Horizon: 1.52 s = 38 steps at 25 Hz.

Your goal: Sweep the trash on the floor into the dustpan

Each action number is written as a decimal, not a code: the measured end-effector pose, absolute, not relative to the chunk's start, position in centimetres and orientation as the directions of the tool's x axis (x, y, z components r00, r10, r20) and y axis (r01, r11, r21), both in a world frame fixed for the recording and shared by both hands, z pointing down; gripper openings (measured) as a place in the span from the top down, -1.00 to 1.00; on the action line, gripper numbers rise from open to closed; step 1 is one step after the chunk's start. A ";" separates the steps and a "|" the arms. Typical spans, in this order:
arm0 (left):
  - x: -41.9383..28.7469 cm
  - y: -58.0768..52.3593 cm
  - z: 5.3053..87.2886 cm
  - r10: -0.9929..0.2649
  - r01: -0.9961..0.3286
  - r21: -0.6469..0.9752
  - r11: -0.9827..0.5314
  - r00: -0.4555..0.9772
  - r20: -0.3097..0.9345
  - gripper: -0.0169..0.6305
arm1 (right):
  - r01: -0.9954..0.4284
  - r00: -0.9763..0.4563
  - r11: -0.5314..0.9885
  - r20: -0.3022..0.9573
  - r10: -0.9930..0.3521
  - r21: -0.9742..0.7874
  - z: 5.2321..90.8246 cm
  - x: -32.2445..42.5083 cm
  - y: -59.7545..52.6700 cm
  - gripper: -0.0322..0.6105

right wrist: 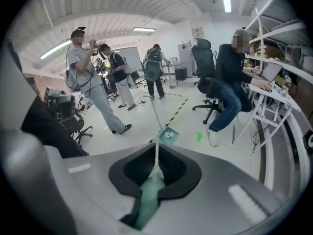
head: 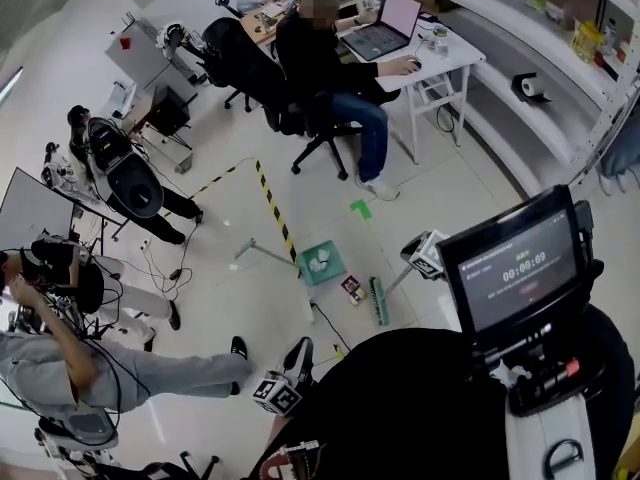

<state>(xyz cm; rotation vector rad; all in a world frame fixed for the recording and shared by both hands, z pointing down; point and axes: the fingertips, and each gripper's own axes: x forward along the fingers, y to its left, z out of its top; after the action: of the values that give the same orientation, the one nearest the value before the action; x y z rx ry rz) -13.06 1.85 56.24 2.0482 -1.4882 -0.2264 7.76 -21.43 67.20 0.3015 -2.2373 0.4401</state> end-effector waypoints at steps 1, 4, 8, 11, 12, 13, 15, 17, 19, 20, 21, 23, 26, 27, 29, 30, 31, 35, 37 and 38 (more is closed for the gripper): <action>-13.2 2.7 56.3 -0.913 -0.812 0.550 -0.196 0.355 0.199 0.95 | -0.350 -0.639 0.913 0.766 -0.067 -0.212 67.0 7.5 -20.9 0.85; -14.7 6.7 56.4 -0.914 -0.809 0.552 -0.203 0.359 0.190 0.95 | -0.348 -0.639 0.915 0.766 -0.070 -0.207 66.5 7.2 -18.7 0.85; -17.9 13.5 56.9 -0.904 -0.796 0.549 -0.256 0.398 0.155 0.95 | -0.364 -0.633 0.911 0.769 -0.087 -0.196 65.7 8.4 -15.1 0.85; -19.0 18.0 58.4 -0.882 -0.775 0.557 -0.297 0.446 0.151 0.95 | -0.379 -0.627 0.906 0.772 -0.102 -0.188 65.1 9.5 -12.4 0.85; -19.2 19.3 58.7 -0.871 -0.767 0.558 -0.316 0.468 0.152 0.95 | -0.384 -0.625 0.905 0.773 -0.107 -0.185 64.9 9.8 -11.5 0.85; -19.5 20.4 58.9 -0.858 -0.760 0.557 -0.335 0.490 0.153 0.95 | -0.389 -0.624 0.903 0.774 -0.112 -0.183 64.7 10.2 -10.6 0.85; -20.3 22.0 59.2 -0.839 -0.749 0.557 -0.359 0.521 0.160 0.95 | -0.398 -0.620 0.900 0.775 -0.121 -0.177 64.3 10.8 -8.7 0.85; -20.8 22.8 59.0 -0.830 -0.740 0.564 -0.366 0.533 0.161 0.95 | -0.406 -0.616 0.897 0.777 -0.130 -0.172 64.0 11.4 -6.9 0.85; -20.7 22.9 58.5 -0.820 -0.729 0.563 -0.389 0.553 0.150 0.95 | -0.415 -0.612 0.894 0.779 -0.138 -0.167 63.6 11.8 -5.0 0.85; -20.1 22.9 58.2 -0.813 -0.726 0.558 -0.402 0.563 0.147 0.95 | -0.419 -0.610 0.893 0.780 -0.143 -0.164 63.4 12.1 -4.0 0.85; -19.3 23.0 58.0 -0.808 -0.724 0.553 -0.412 0.571 0.146 0.95 | -0.423 -0.607 0.892 0.781 -0.147 -0.162 63.2 12.2 -3.0 0.85; -17.2 23.1 57.4 -0.807 -0.724 0.548 -0.420 0.573 0.139 0.95 | -0.431 -0.603 0.889 0.783 -0.155 -0.156 62.9 12.6 -0.9 0.85; -14.3 22.2 56.8 -0.822 -0.734 0.541 -0.410 0.554 0.129 0.95 | -0.443 -0.596 0.884 0.785 -0.167 -0.148 62.3 13.2 2.0 0.85; -13.3 21.9 56.9 -0.829 -0.737 0.543 -0.402 0.545 0.126 0.95 | -0.446 -0.595 0.883 0.786 -0.172 -0.145 62.1 13.5 2.9 0.85; -10.8 21.5 57.1 -0.839 -0.733 0.557 -0.390 0.532 0.113 0.95 | -0.452 -0.593 0.881 0.785 -0.180 -0.140 61.5 14.6 4.0 0.85; -9.3 21.2 56.9 -0.841 -0.728 0.564 -0.389 0.530 0.104 0.95 | -0.453 -0.594 0.881 0.783 -0.184 -0.137 61.2 15.5 4.2 0.85; -7.8 20.7 56.7 -0.842 -0.725 0.567 -0.391 0.531 0.099 0.95 | -0.455 -0.596 0.880 0.781 -0.188 -0.135 60.8 16.5 4.1 0.85; -4.1 19.9 56.4 -0.833 -0.720 0.564 -0.403 0.545 0.100 0.95 | -0.476 -0.597 0.868 0.776 -0.203 -0.140 61.5 20.1 3.6 0.85; -3.6 20.2 56.5 -0.830 -0.725 0.557 -0.405 0.547 0.109 0.95 | -0.482 -0.593 0.864 0.781 -0.198 -0.147 62.5 20.8 4.0 0.85; -3.6 20.3 56.7 -0.831 -0.728 0.553 -0.404 0.545 0.110 0.95 | -0.481 -0.590 0.864 0.784 -0.192 -0.149 62.9 21.0 4.1 0.85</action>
<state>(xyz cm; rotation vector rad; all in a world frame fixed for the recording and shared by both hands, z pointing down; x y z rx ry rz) -3.62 20.33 56.69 2.2327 -1.2550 -0.2460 20.99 4.09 62.87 0.4848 -2.2010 0.4427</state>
